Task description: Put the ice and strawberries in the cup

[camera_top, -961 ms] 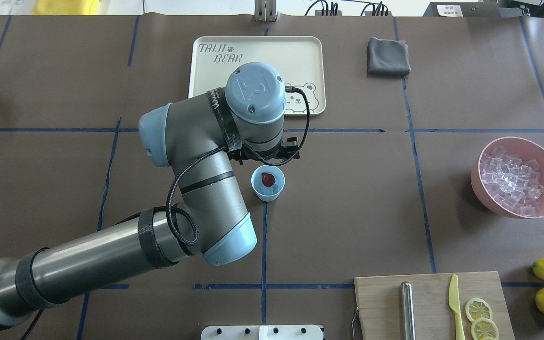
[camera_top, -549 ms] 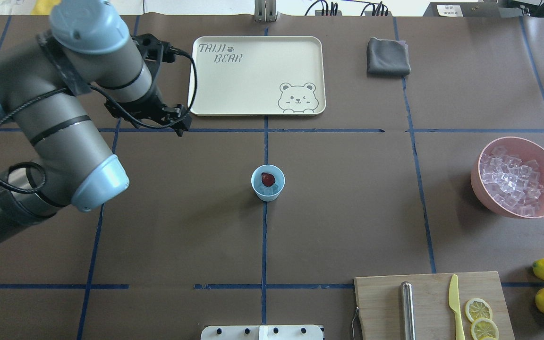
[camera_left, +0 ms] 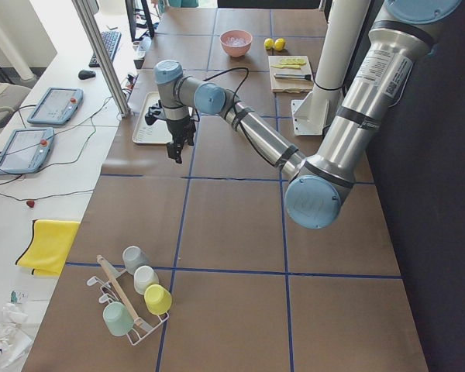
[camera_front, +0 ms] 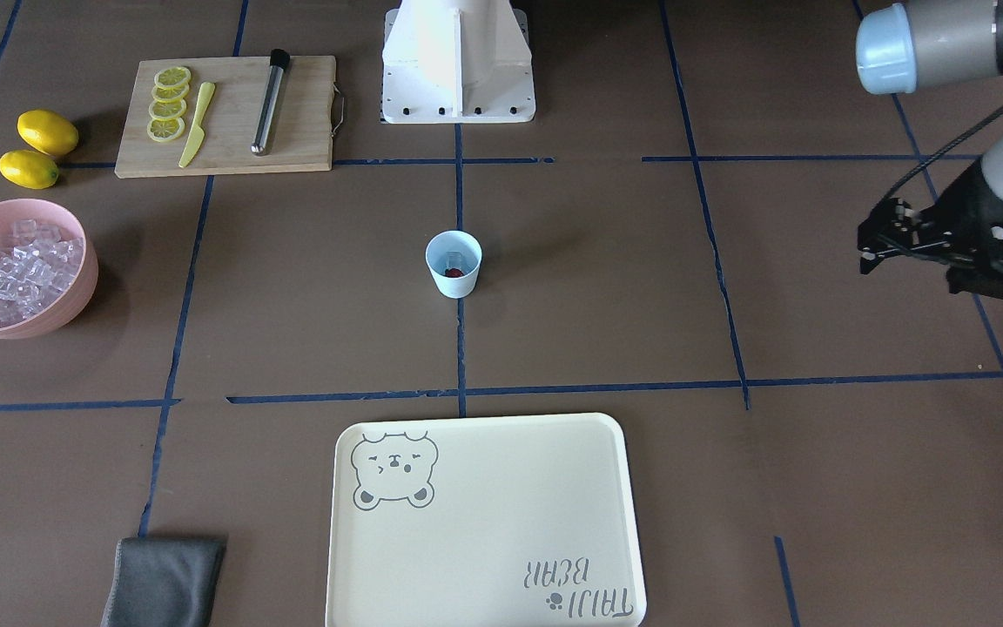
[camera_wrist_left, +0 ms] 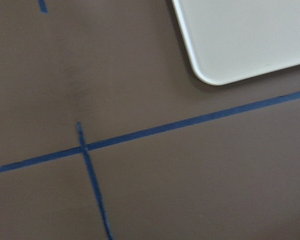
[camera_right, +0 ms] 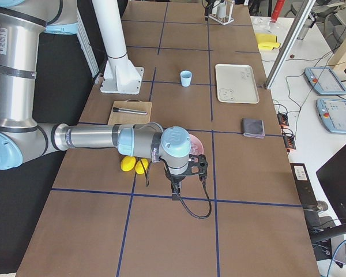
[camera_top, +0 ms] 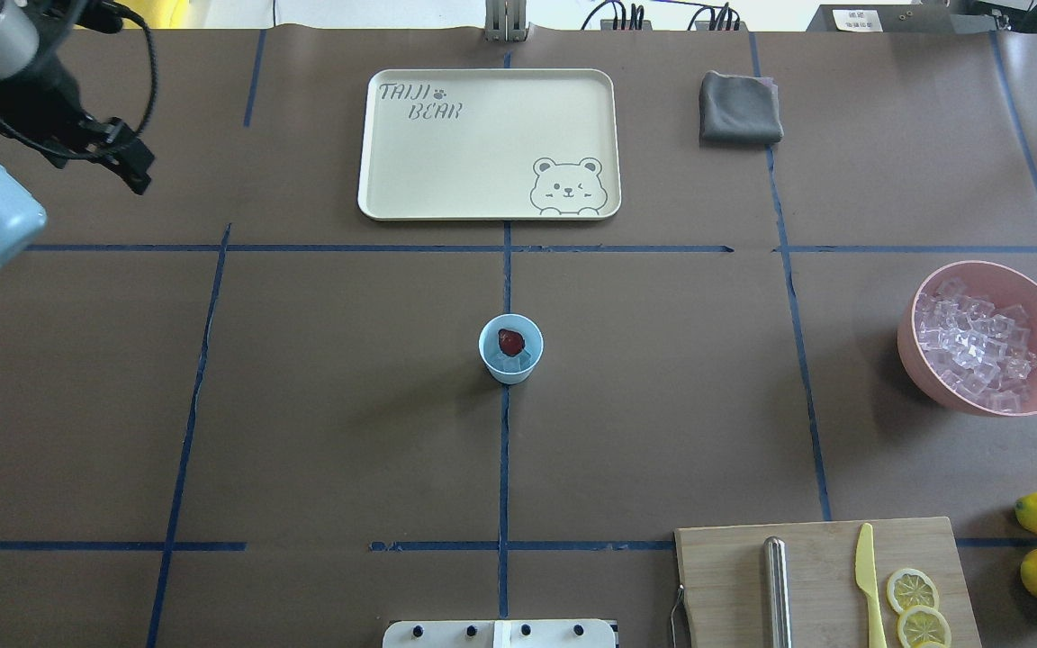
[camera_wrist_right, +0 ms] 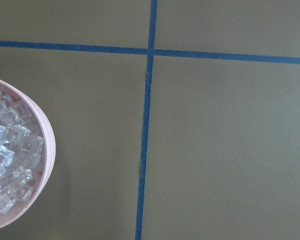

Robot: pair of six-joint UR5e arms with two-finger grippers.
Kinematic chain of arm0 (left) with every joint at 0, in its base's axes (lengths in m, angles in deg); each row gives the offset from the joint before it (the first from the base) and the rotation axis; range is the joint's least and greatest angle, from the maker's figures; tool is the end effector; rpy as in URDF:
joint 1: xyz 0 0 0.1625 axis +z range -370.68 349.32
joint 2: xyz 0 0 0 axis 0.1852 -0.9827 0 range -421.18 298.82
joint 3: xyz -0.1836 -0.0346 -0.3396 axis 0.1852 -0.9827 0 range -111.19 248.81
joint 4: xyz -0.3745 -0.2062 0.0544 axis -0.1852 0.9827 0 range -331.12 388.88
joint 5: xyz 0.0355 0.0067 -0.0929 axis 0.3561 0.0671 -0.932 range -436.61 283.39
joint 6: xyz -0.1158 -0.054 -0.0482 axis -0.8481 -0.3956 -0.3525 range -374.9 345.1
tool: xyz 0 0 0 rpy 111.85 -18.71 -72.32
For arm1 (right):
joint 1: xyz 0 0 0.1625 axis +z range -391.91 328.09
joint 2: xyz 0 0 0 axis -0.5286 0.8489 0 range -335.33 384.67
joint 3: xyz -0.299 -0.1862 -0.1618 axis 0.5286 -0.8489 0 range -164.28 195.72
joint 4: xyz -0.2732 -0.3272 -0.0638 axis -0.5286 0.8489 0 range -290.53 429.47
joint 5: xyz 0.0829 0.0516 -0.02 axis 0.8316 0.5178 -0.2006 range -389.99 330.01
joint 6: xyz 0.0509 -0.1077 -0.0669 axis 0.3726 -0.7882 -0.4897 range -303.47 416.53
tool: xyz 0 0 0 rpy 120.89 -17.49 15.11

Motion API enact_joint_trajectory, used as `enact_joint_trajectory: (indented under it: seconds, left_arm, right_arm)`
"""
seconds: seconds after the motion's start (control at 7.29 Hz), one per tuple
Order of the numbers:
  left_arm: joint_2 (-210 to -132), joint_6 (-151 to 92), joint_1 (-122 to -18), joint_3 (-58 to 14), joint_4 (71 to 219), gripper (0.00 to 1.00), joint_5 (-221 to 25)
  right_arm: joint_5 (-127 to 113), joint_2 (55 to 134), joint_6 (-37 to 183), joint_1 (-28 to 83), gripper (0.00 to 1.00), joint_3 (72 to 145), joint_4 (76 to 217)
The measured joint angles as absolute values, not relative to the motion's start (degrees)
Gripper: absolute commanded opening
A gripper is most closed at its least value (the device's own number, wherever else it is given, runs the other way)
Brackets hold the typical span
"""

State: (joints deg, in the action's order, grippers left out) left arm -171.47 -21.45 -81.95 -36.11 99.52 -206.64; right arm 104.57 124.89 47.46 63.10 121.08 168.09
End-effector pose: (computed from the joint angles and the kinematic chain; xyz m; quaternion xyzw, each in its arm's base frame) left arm 0.1476 -0.5769 0.3631 0.0523 0.3592 0.1456 0.9204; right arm 0.0752 -0.4281 0.6104 0.0186 -0.3795 -0.0213 0.9247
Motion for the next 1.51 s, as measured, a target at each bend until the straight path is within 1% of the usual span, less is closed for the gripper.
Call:
enact_joint_trajectory:
  seconds: [0.41, 0.69, 1.1, 1.51]
  left_arm:
    - [-158.85, -10.87, -92.79, -35.67, 100.63, 1.0, -213.88]
    - [-152.59, -5.11, -96.66, -35.23, 102.35, 1.0, -214.65]
    - [-146.44, -0.67, -100.55, -34.93, 105.52, 1.0, -214.53]
    - [-143.38, -0.36, -102.08, -34.92, 108.8, 1.0, -214.33]
  right_arm:
    - [104.57, 124.92, 47.38, 63.12, 1.0, 121.16, 168.08]
    - [104.57, 124.89, 47.26, 63.12, 1.0, 121.17, 168.09]
    - [104.57, 124.87, 47.24, 63.1, 1.0, 121.11, 168.09]
    - [104.57, 124.94, 47.34, 63.1, 1.0, 121.17, 168.09]
